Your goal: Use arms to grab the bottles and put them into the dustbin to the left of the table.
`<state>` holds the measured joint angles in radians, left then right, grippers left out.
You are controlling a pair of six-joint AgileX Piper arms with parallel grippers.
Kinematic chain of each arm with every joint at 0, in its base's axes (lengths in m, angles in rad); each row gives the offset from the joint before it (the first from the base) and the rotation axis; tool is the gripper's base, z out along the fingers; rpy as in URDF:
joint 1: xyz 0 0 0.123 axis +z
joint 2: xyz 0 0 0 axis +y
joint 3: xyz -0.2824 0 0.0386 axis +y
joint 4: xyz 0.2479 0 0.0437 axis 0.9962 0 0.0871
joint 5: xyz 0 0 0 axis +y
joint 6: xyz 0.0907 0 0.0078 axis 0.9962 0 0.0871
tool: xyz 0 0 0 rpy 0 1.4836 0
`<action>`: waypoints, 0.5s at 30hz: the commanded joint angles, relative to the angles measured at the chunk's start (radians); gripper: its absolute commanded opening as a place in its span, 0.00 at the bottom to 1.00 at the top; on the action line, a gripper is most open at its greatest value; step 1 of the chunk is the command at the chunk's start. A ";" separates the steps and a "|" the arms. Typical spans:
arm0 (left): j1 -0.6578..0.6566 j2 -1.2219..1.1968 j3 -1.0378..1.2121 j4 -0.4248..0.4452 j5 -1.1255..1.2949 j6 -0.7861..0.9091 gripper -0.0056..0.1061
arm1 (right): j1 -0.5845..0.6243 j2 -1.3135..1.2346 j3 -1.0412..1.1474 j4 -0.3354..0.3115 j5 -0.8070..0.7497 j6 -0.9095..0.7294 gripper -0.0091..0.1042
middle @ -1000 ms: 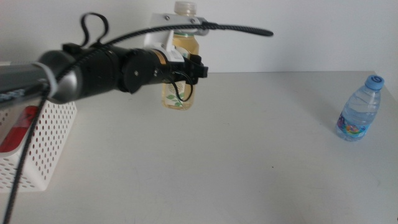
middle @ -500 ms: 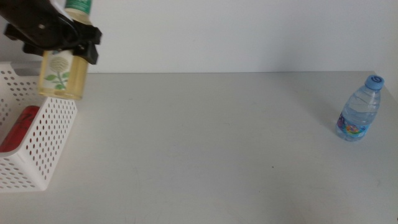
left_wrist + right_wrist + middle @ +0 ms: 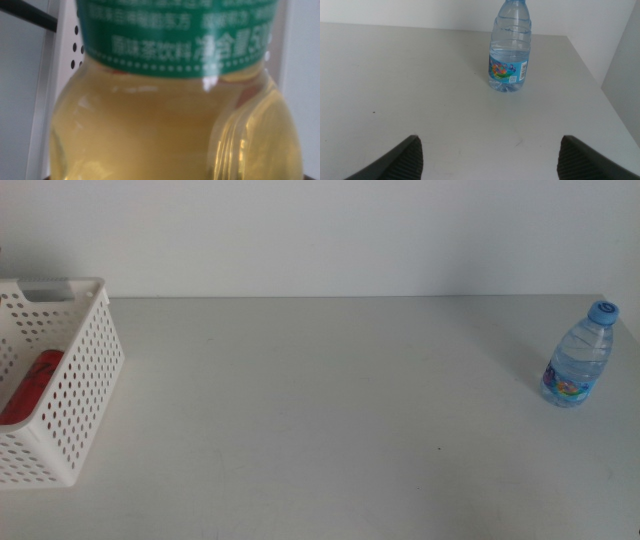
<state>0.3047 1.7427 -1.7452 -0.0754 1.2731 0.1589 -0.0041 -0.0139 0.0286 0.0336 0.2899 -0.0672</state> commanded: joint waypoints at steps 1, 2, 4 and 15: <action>0.008 -0.016 -0.041 -0.014 0.044 0.005 0.03 | -0.007 -0.022 -0.010 -0.008 -0.070 -0.007 0.77; 0.008 0.000 -0.037 -0.003 0.044 0.005 0.03 | -0.007 -0.022 -0.010 -0.008 -0.070 -0.007 0.77; 0.005 0.023 -0.027 0.014 0.044 0.005 0.03 | -0.007 -0.022 -0.010 -0.008 -0.070 -0.007 0.77; 0.005 0.084 0.068 0.042 0.029 -0.004 0.04 | -0.007 -0.022 -0.010 -0.008 -0.070 -0.007 0.77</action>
<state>0.3102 1.8904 -1.6602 -0.0314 1.2411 0.1666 -0.0041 -0.0139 0.0286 0.0336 0.2899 -0.0672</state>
